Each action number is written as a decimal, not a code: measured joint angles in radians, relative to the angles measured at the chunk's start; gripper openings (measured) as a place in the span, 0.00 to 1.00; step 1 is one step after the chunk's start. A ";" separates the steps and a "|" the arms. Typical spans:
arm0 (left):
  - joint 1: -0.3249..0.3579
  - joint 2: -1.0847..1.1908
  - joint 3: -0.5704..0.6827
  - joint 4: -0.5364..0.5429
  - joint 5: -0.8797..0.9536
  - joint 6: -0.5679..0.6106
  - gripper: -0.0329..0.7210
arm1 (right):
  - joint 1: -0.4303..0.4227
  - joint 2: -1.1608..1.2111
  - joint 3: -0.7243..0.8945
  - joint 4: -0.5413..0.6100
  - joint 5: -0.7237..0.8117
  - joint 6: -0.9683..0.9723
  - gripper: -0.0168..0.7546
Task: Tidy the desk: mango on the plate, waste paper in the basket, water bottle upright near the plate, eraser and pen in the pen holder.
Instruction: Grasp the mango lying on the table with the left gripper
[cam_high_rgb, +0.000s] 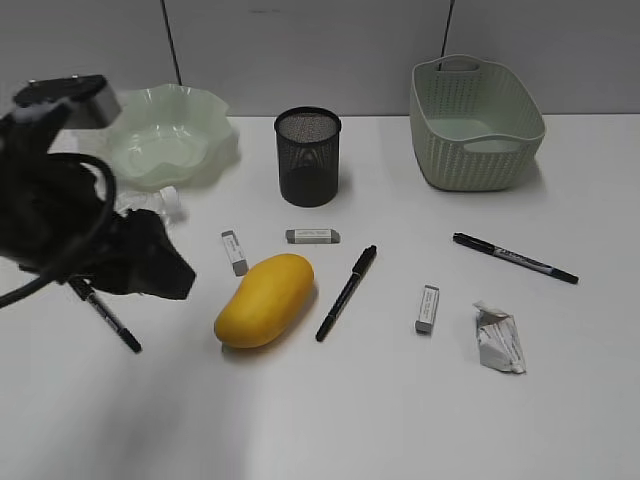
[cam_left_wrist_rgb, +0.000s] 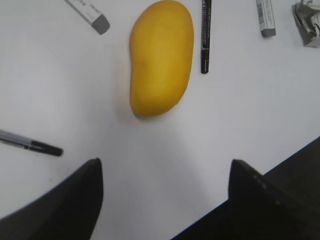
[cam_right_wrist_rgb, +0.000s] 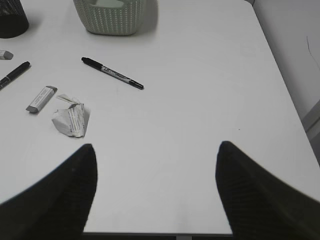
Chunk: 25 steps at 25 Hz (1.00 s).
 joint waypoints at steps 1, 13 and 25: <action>-0.020 0.028 -0.027 0.011 0.003 -0.003 0.83 | 0.000 0.000 0.000 0.000 0.000 0.000 0.78; -0.194 0.382 -0.341 0.276 0.168 -0.175 0.83 | 0.000 0.000 0.000 0.000 0.000 0.000 0.78; -0.206 0.519 -0.368 0.324 0.075 -0.188 0.83 | 0.000 0.000 0.000 0.000 0.000 0.000 0.78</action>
